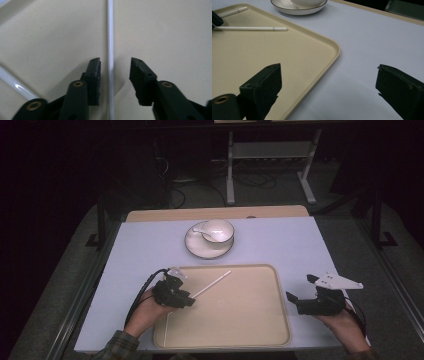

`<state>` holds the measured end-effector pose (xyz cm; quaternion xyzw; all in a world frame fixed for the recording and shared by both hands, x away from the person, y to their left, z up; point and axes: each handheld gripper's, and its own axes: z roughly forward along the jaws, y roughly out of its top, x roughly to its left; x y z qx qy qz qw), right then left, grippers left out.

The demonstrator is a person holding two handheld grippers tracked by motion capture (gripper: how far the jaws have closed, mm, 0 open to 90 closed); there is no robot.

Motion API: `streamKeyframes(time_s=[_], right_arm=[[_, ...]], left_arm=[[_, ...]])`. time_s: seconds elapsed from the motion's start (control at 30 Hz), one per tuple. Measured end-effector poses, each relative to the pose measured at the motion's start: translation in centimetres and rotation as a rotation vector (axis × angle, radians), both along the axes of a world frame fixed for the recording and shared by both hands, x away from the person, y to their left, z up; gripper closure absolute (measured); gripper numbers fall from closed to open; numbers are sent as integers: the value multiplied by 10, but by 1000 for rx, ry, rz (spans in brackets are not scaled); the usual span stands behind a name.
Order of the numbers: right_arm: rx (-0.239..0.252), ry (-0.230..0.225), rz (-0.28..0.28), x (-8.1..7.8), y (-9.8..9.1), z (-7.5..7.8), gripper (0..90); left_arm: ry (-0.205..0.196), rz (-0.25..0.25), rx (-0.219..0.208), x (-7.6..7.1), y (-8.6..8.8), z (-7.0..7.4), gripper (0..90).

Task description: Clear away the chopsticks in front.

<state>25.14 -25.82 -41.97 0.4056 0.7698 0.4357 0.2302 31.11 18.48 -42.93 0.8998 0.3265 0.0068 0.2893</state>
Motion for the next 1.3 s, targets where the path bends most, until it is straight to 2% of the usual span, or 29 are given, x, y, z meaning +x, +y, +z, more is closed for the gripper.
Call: streamKeyframes(time_s=[0.03,0.07,0.1,0.13,0.17,0.27,0.33,0.37,0.4,0.43,0.5,0.6,0.73,0.77,0.83,0.87,0.9,0.93,1.03,1.2,1.3], right_arm=[[0,0,-1,0,0,0,62],[0,0,-1,0,0,0,62],[1,0,-2,0,0,0,62],[1,0,-2,0,0,0,62],[1,0,-2,0,0,0,63],[-1,1,-3,1,-1,0,62],[0,0,-5,1,-1,0,62],[-1,-1,-5,1,-1,0,62],[-1,-1,-5,1,-1,0,62],[-2,1,-7,2,-1,-1,62],[-1,3,-10,2,-1,-1,62],[0,3,-12,2,-2,-1,63],[0,3,-14,2,-2,-1,62],[-1,2,-13,2,-2,-1,62],[-1,3,-13,2,-2,-1,63],[-1,3,-13,2,-2,-1,63],[1,3,-15,2,-3,-1,62],[3,4,-17,2,-3,-1,63],[3,4,-18,2,-3,-1,63],[4,2,-16,2,-3,-1,62],[2,4,-16,2,-3,-1,62]], left_arm=[[2,-11,-7,1,1,1,544],[2,-11,-15,1,1,2,544],[-8,-18,-22,2,1,4,478],[-8,-18,-22,2,1,4,442],[-27,-20,-17,2,0,5,442],[-44,-13,-12,5,-4,7,308],[-57,-26,-5,7,-7,9,303],[-75,-27,6,9,-10,11,270],[-75,-27,6,9,-10,11,269],[-100,-25,7,13,-14,13,269],[-111,-15,5,15,-16,14,269],[-100,-18,-21,26,-25,16,271],[-106,-26,-41,33,-36,19,355],[-114,-49,-43,37,-43,20,396],[-124,-59,-51,40,-49,21,468],[-126,-67,-48,42,-52,21,468],[-124,-75,-65,47,-59,22,519],[-124,-75,-65,47,-59,22,555],[-104,-72,-86,56,-71,22,609],[-95,-91,-75,65,-81,22,727],[-116,-105,-71,72,-91,22,835]])
